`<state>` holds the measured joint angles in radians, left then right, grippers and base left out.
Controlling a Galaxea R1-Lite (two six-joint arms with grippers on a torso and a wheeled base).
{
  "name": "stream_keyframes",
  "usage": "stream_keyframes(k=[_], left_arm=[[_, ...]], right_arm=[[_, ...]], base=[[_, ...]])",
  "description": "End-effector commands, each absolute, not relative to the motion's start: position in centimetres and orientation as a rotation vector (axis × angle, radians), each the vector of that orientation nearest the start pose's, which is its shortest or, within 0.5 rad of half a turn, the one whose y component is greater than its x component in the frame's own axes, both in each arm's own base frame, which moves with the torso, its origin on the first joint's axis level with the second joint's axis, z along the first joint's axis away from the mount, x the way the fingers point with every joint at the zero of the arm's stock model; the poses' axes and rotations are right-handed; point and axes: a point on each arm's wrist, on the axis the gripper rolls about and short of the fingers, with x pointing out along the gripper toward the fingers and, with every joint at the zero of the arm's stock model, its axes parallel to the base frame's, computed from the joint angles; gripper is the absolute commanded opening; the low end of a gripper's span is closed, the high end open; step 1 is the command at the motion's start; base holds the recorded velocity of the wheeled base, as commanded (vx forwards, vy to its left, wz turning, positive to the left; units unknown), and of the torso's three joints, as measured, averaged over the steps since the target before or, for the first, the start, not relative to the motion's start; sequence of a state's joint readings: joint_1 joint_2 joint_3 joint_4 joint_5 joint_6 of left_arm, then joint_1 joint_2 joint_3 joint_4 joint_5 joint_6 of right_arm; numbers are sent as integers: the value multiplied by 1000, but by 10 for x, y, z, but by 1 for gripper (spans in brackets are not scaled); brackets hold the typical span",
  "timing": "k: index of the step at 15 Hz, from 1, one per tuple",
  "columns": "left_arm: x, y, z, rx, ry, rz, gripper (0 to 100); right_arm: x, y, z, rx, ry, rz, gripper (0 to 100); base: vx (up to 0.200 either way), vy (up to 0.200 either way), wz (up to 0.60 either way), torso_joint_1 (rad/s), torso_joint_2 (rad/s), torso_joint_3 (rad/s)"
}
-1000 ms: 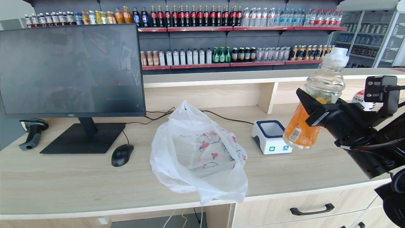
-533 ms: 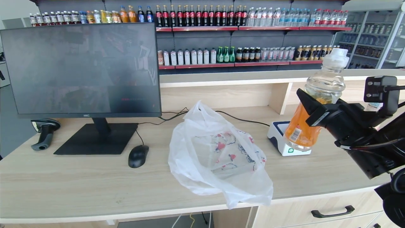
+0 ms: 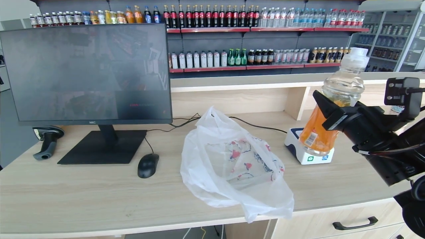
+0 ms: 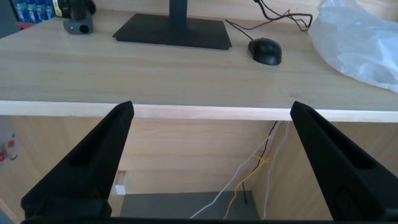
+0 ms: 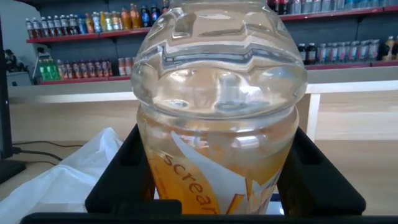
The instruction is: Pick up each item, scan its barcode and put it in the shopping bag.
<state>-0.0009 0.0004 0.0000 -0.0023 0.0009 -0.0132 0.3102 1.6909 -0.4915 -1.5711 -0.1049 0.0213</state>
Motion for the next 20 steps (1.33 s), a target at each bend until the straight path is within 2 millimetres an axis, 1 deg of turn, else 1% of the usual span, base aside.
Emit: stream_keyframes(k=[1, 3, 10, 13, 16, 18, 20], left_arm=[[-23, 0, 76, -14, -2, 0, 100], [-23, 0, 76, -14, -2, 0, 100], [-23, 0, 76, -12, -3, 0, 100], [-23, 0, 76, -14, -2, 0, 100], [-23, 0, 76, -12, -2, 0, 100], [-23, 0, 76, -14, -3, 0, 100], [-23, 0, 76, -14, -3, 0, 100]], right_arm=[[253, 79, 201, 99, -366, 210, 0], [254, 80, 200, 97, -363, 210, 0], [256, 81, 198, 89, -358, 212, 0], [263, 91, 194, 88, -347, 238, 0], [273, 104, 183, 85, -313, 268, 0], [275, 116, 172, 86, -277, 302, 0], [285, 121, 165, 87, -259, 306, 0]], base=[[0, 0, 600, 2, 7, -2], [0, 0, 600, -5, 0, 2], [0, 0, 0, 0, 0, 0], [0, 0, 0, 0, 0, 0], [0, 0, 0, 0, 0, 0], [0, 0, 0, 0, 0, 0], [0, 0, 0, 0, 0, 0]])
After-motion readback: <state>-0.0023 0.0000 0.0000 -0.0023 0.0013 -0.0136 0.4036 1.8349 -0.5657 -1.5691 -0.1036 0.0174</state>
